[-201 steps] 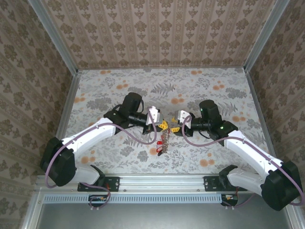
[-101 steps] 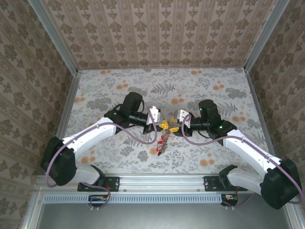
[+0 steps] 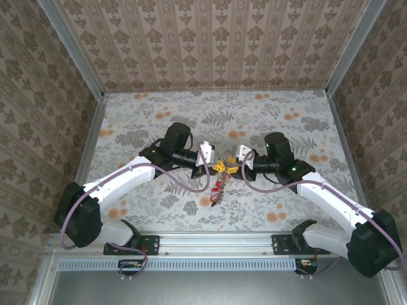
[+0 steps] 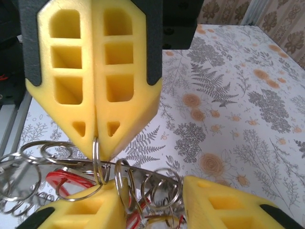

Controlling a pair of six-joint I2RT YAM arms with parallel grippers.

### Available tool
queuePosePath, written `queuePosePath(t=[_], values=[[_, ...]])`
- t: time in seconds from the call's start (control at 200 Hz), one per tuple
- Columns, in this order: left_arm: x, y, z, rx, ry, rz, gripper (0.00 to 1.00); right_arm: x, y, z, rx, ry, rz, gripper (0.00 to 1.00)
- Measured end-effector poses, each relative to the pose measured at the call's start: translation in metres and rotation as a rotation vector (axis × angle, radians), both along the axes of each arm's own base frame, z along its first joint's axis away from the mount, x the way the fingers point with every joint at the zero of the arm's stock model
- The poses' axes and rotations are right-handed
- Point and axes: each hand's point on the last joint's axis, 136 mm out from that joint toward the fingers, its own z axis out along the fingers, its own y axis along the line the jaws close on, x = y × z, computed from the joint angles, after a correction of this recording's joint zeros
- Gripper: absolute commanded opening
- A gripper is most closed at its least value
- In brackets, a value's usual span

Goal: Put the keys on the keyring

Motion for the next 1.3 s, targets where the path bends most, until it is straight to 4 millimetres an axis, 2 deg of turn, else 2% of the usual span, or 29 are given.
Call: queuePosePath(t=[0.09, 0.295, 0.51, 0.635, 0.725, 0.81, 0.855, 0.94, 1.005, 1.295], values=[[0.001, 0.000, -0.001, 0.002, -0.006, 0.001, 0.00, 0.002, -0.001, -0.001, -0.002, 0.006, -0.014, 0.24], [0.001, 0.001, -0.002, 0.008, -0.019, 0.003, 0.00, 0.006, -0.002, 0.001, 0.022, 0.071, -0.064, 0.21], [0.004, 0.001, -0.003, 0.013, -0.032, 0.011, 0.00, 0.009, 0.001, 0.011, 0.067, 0.143, -0.086, 0.01], [0.004, 0.001, -0.003, 0.012, -0.038, 0.009, 0.00, 0.009, 0.000, 0.011, 0.077, 0.176, -0.095, 0.00], [0.004, 0.001, -0.003, 0.013, -0.041, 0.012, 0.00, 0.013, 0.000, 0.011, 0.083, 0.221, -0.123, 0.12], [0.006, 0.001, -0.003, 0.014, -0.047, 0.017, 0.00, 0.018, -0.001, 0.012, 0.076, 0.275, -0.156, 0.30], [0.005, 0.001, -0.004, 0.018, -0.042, 0.015, 0.00, 0.025, -0.002, 0.014, 0.074, 0.295, -0.190, 0.34], [0.003, 0.001, -0.005, 0.022, -0.037, 0.011, 0.00, 0.036, -0.006, 0.021, 0.073, 0.289, -0.233, 0.35], [0.002, 0.001, -0.005, 0.024, -0.037, 0.011, 0.00, 0.038, -0.008, 0.024, 0.073, 0.277, -0.248, 0.31], [0.003, 0.001, -0.006, 0.026, -0.039, 0.014, 0.00, 0.023, -0.016, 0.026, 0.077, 0.225, -0.244, 0.32]])
